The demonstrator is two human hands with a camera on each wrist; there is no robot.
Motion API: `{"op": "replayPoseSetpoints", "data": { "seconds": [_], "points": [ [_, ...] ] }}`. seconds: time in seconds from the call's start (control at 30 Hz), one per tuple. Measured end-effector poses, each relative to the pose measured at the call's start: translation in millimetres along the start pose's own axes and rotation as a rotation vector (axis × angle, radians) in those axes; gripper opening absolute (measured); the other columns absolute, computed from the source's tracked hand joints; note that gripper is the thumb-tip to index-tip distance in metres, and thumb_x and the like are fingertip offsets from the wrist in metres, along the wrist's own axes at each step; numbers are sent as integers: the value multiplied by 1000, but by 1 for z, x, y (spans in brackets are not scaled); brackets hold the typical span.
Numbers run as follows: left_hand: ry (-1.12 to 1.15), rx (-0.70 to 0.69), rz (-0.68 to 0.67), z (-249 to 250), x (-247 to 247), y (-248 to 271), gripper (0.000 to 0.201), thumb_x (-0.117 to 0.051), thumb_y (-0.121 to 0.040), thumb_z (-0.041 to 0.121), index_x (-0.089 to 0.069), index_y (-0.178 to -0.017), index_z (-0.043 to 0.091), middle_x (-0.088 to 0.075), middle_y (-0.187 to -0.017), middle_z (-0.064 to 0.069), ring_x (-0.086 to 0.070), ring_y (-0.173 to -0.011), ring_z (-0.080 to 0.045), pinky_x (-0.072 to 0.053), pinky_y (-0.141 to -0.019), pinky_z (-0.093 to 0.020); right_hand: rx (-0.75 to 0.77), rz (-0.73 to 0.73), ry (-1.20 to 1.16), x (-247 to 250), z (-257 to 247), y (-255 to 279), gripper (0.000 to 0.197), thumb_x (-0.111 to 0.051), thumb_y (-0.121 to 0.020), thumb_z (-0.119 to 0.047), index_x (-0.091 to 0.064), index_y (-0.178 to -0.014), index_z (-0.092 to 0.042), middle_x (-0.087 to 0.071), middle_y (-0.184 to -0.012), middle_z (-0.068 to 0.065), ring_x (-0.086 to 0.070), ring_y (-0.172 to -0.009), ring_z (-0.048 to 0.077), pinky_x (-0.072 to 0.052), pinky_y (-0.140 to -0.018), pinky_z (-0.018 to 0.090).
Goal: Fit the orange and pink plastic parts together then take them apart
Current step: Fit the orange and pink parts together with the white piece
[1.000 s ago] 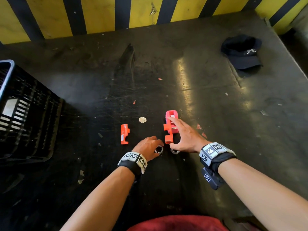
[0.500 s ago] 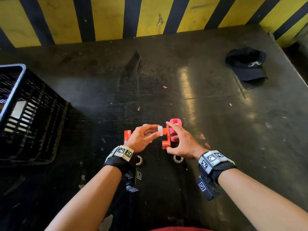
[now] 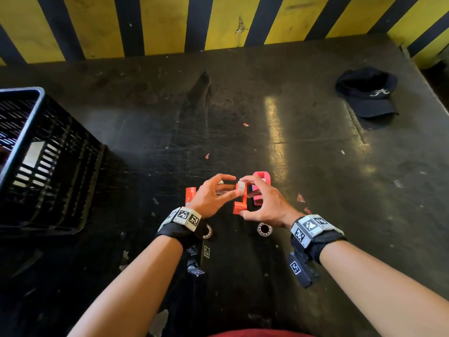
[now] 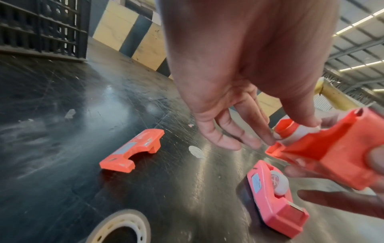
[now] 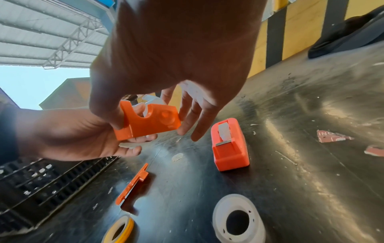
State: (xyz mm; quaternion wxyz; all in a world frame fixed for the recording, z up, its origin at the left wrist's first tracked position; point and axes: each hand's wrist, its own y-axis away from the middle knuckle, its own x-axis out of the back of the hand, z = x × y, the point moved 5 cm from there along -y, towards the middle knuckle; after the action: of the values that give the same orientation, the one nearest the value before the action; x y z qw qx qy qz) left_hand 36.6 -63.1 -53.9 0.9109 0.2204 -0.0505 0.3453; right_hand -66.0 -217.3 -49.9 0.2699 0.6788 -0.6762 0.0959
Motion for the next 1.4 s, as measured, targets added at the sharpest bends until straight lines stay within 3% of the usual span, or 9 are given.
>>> {"op": "replayPoseSetpoints", "data": {
  "seconds": [0.17, 0.3, 0.4, 0.57, 0.7, 0.9, 1.03, 1.27, 1.4],
  "points": [
    [-423, 35, 109, -14, 47, -8, 63, -85, -81, 35, -57, -136, 25, -65, -134, 1, -64, -120, -14, -52, -105, -36, -27, 13, 47, 7, -2, -19, 79, -88, -69, -31, -46, -136, -38, -48, -117, -25, -63, -106, 7, -58, -91, 38],
    [-885, 297, -80, -55, 76, -6, 112, -93, -66, 38, -28, -158, 30, -36, -160, -7, -40, -144, -33, -41, -115, -56, -28, -9, 92, 10, -1, -36, 80, -83, -65, -43, -43, -134, -42, -56, -123, -11, -61, -107, 5, -54, -92, 37],
    [-970, 355, -164, -74, 79, 0, 126, -93, -65, 39, -13, -162, 30, -25, -167, -4, -35, -148, -37, -40, -114, -61, -45, -34, 110, 7, 2, -44, 80, -84, -66, -41, -43, -135, -40, -57, -128, -7, -62, -105, 4, -51, -89, 32],
    [-858, 281, -74, -84, 77, 3, 111, -89, -71, 40, -24, -160, 27, -35, -163, -3, -38, -147, -33, -41, -116, -55, -68, -51, 111, 5, 7, -48, 80, -83, -67, -36, -44, -136, -39, -57, -130, -7, -61, -106, 4, -51, -88, 29],
    [-374, 204, -27, -54, 68, -4, 104, -92, -71, 38, -35, -157, 23, -57, -149, 8, -47, -143, -17, -34, -117, -34, -74, -50, 74, 10, 7, -46, 76, -82, -74, -24, -44, -139, -35, -56, -127, -7, -57, -105, 0, -51, -89, 28],
    [-119, 146, -170, 3, 36, -17, 104, -88, -77, 34, -28, -162, 24, -57, -151, 8, -52, -140, -11, -34, -114, -40, -51, -69, -7, 18, -7, -38, 75, -78, -71, -34, -45, -138, -39, -58, -132, -8, -62, -113, 8, -52, -100, 40],
    [-84, 147, -201, 15, 24, -15, 107, -89, -72, 38, -29, -161, 27, -56, -152, 3, -53, -138, -12, -35, -114, -41, -47, -36, -51, 30, -12, -29, 72, -79, -72, -29, -47, -135, -41, -59, -129, -6, -66, -112, 15, -59, -94, 47],
    [-94, 153, -260, 31, 15, -9, 92, -81, -86, 22, -28, -161, 24, -59, -147, 1, -59, -118, -1, -28, -121, -49, -46, -25, -61, 39, -16, -14, 74, -78, -67, -37, -48, -135, -39, -59, -131, -5, -64, -115, 16, -56, -101, 44],
    [-90, 175, -287, 32, 11, -7, 93, -81, -86, 21, -26, -161, 23, -71, -129, 1, -64, -118, -7, -28, -124, -52, -52, -18, -70, 41, -16, -11, 74, -80, -67, -35, -50, -135, -38, -62, -129, -4, -66, -113, 17, -56, -100, 46]
  ]
}}
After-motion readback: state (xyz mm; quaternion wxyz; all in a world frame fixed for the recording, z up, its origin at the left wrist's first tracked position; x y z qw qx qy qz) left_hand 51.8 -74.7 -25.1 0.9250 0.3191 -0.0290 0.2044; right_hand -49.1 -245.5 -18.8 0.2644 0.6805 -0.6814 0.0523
